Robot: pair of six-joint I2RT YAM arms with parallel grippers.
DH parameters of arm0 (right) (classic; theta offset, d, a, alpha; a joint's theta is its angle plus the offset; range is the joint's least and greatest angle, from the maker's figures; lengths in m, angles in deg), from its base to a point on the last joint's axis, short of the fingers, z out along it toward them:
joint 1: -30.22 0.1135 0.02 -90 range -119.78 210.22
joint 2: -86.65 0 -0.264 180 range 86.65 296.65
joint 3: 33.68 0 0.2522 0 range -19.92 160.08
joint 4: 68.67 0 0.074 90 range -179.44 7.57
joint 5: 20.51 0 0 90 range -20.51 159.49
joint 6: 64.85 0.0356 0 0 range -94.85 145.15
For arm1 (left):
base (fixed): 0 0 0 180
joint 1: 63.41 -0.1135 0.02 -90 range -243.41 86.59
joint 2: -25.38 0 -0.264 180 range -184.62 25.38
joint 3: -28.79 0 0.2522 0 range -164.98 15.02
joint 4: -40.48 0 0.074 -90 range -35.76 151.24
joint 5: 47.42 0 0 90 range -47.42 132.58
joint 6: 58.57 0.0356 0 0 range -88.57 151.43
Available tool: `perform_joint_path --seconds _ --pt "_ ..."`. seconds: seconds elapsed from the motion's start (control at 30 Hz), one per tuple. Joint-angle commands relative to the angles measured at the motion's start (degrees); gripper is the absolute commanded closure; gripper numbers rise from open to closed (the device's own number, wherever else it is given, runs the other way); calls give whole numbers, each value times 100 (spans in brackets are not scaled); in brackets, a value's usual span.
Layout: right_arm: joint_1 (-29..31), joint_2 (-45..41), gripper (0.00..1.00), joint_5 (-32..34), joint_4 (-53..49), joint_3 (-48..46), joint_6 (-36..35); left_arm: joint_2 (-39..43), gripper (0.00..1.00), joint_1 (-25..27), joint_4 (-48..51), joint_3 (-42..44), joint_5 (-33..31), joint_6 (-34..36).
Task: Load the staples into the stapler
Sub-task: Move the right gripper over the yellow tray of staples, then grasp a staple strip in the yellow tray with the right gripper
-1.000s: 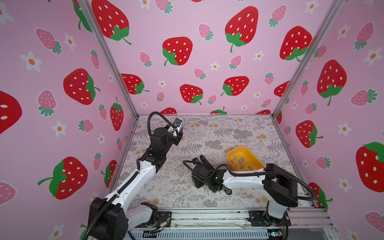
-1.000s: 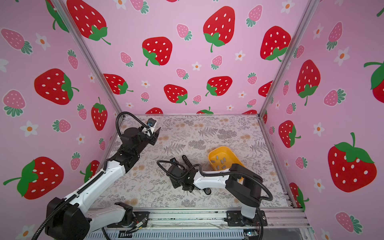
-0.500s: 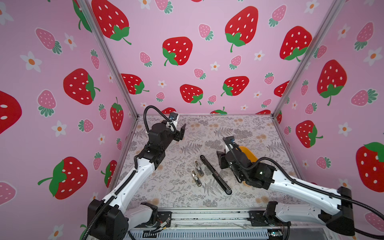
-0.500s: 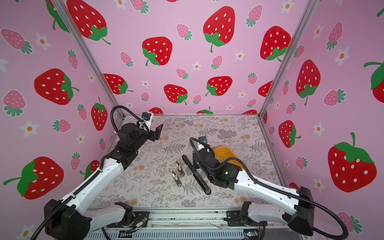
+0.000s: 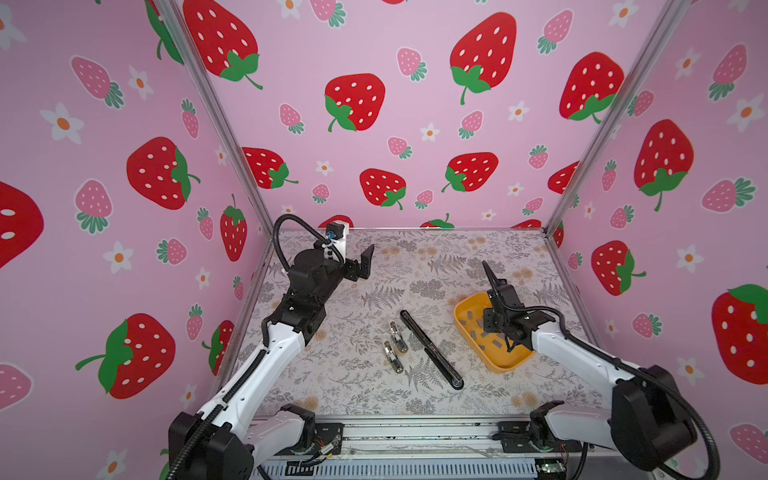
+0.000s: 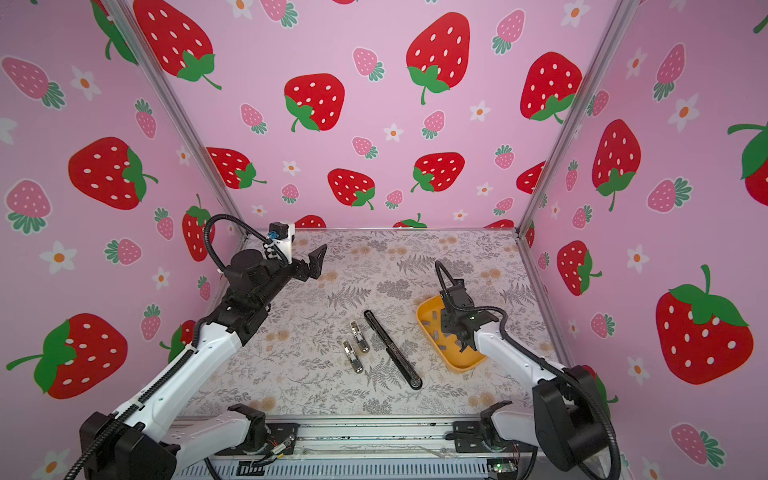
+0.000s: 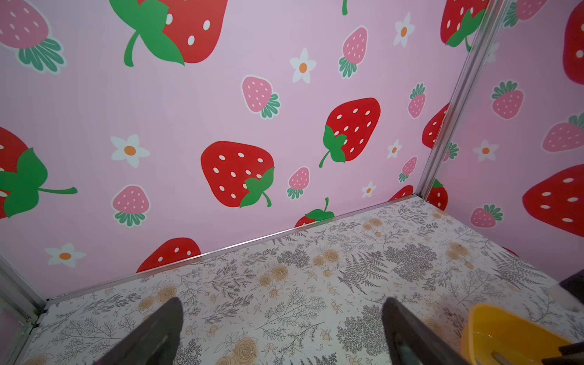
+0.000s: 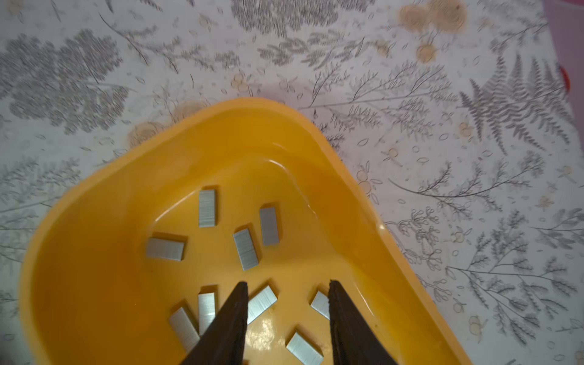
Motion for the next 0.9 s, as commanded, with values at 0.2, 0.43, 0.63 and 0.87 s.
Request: perform_joint_path --seconds 0.2,0.43,0.63,0.87 --pt "-341 1065 65 -608 457 422 -287 -339 1 -41 687 -651 -80 -250" --pt "-364 1601 64 -626 612 587 -333 -330 2 -84 688 -636 -63 -301" --pt "-436 1865 64 -554 693 634 -309 -365 2 -90 701 -651 -45 -308" --pt "-483 1766 71 -569 698 507 -283 -352 4 -96 724 -656 -89 -273"
